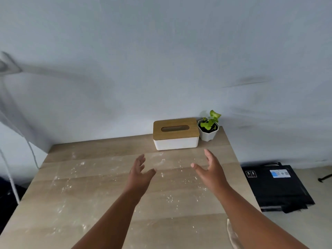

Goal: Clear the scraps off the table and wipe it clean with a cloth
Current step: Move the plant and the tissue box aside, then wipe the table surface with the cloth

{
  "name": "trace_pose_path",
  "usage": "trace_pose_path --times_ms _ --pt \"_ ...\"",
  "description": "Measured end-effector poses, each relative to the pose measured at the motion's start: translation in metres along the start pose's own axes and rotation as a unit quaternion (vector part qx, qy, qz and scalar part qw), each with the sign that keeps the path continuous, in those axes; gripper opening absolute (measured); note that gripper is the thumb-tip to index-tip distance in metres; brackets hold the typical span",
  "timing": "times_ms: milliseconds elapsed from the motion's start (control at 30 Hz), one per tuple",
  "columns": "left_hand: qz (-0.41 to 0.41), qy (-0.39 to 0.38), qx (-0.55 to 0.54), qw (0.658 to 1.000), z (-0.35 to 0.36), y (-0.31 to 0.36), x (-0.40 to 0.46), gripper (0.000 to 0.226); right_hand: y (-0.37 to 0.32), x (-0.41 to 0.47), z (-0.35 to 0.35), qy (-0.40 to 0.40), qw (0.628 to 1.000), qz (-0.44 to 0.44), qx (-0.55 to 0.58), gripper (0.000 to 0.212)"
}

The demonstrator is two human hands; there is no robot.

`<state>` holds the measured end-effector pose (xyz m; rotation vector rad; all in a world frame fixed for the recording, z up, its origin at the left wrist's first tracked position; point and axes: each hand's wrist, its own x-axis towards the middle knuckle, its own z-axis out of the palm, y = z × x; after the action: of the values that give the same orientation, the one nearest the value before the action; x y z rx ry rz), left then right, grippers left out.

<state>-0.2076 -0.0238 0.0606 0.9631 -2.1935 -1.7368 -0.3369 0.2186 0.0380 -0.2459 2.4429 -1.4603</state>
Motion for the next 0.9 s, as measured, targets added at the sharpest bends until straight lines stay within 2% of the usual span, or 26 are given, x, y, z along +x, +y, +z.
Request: trace_pose_path --times_ms 300,533,800,900 --pt "0.048 -0.022 0.141 0.989 0.001 -0.051 -0.123 0.068 0.046 -0.122 -0.031 0.017 0.996 0.014 -0.083 0.065" --pt "0.103 -0.059 0.274 0.954 0.019 -0.098 -0.203 0.068 0.088 -0.208 -0.065 -0.024 0.978 0.021 -0.208 0.050" --pt "0.171 -0.074 0.362 0.913 0.071 -0.133 -0.228 0.074 0.137 -0.225 -0.077 -0.100 0.923 -0.001 -0.371 0.059" --pt "0.158 -0.067 0.400 0.900 0.092 -0.140 -0.220 0.084 0.148 -0.217 -0.073 -0.077 0.884 -0.039 -0.459 0.053"
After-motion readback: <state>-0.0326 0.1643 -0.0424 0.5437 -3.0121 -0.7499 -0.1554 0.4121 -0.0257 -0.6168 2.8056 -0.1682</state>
